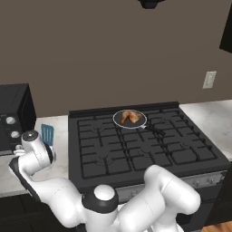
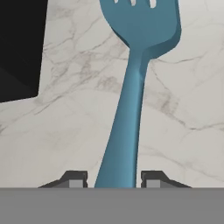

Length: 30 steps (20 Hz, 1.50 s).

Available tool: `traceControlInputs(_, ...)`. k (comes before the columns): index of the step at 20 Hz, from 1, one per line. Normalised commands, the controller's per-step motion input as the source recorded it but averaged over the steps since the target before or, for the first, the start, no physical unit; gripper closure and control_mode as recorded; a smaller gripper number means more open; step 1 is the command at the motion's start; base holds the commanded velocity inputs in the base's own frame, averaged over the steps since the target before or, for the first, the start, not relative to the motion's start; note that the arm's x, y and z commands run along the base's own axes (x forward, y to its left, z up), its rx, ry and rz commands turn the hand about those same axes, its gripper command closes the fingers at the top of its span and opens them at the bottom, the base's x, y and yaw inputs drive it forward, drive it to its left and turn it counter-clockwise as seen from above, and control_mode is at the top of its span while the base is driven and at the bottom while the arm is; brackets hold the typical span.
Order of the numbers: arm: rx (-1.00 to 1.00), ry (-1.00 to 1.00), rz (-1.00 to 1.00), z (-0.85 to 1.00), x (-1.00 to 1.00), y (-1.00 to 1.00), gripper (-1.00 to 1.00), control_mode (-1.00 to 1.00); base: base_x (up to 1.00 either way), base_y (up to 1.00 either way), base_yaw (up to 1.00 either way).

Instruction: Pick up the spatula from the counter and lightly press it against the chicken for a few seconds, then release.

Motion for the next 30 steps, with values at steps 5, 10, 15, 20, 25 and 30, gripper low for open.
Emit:
traceControlInputs(5, 0.0, 0.0, 0.0, -0.01, -0.03, -0.16, 1.0, -1.0, 0.0, 0.0, 0.0)
traceControlInputs(10, 0.05, 0.0, 0.0, 0.19, -0.18, -0.43, 1.0, -1.0, 0.0, 0.0, 0.0)
traceControlInputs(15, 0.11, -0.01, 0.0, 0.52, -0.23, -0.46, 1.0, -1.0, 0.0, 0.0, 0.0)
traceControlInputs(20, 0.15, -0.01, 0.0, 0.79, -0.19, -0.35, 1.0, -1.0, 0.0, 0.0, 0.0)
traceControlInputs(25, 0.16, 0.0, 0.0, 0.76, -0.05, -0.37, 1.0, -1.0, 0.0, 0.0, 0.0)
traceControlInputs(30, 0.11, 0.01, 0.0, 0.4, 0.0, -0.36, 1.0, -1.0, 0.0, 0.0, 0.0)
